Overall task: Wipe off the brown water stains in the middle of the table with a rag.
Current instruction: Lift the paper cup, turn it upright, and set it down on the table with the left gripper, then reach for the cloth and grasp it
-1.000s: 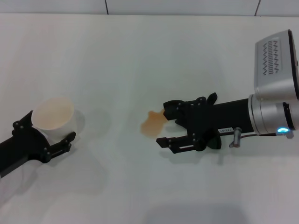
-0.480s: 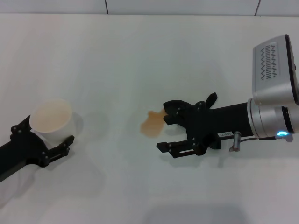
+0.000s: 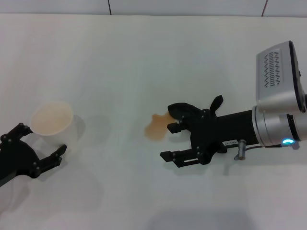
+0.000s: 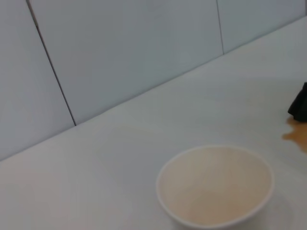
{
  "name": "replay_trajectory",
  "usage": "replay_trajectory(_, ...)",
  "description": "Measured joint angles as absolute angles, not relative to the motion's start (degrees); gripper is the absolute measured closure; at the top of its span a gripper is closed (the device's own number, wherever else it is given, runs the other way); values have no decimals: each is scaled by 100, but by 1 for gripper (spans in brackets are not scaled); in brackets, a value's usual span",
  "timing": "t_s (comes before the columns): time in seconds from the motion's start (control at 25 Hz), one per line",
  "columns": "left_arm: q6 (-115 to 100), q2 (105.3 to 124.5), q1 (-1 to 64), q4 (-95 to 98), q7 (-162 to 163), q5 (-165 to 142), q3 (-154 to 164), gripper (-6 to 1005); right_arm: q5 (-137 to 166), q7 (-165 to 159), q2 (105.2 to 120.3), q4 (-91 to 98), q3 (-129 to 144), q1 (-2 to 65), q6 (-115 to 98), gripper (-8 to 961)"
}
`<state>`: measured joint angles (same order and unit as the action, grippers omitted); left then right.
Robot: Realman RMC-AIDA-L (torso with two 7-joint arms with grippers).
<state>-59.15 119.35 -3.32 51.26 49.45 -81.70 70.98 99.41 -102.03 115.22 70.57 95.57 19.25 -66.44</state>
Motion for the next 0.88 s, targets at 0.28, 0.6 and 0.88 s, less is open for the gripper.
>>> replay_trajectory(0.28,-5913,11943,-587,5329,4888,-8214,7084,133,9940,-10205,11523,7057,9614,1925,-6644,265)
replay_trajectory(0.6,-6032,11940,-1104,5875,4764,-7844,6978,133,9895,-10205,11522,7109,9633,1891,-6644,265)
replay_trajectory(0.88,-7210,11917,-677,5265,4587,-6981,5283,134,9886,-10213,11522,7070,9629,1902,-6602,265)
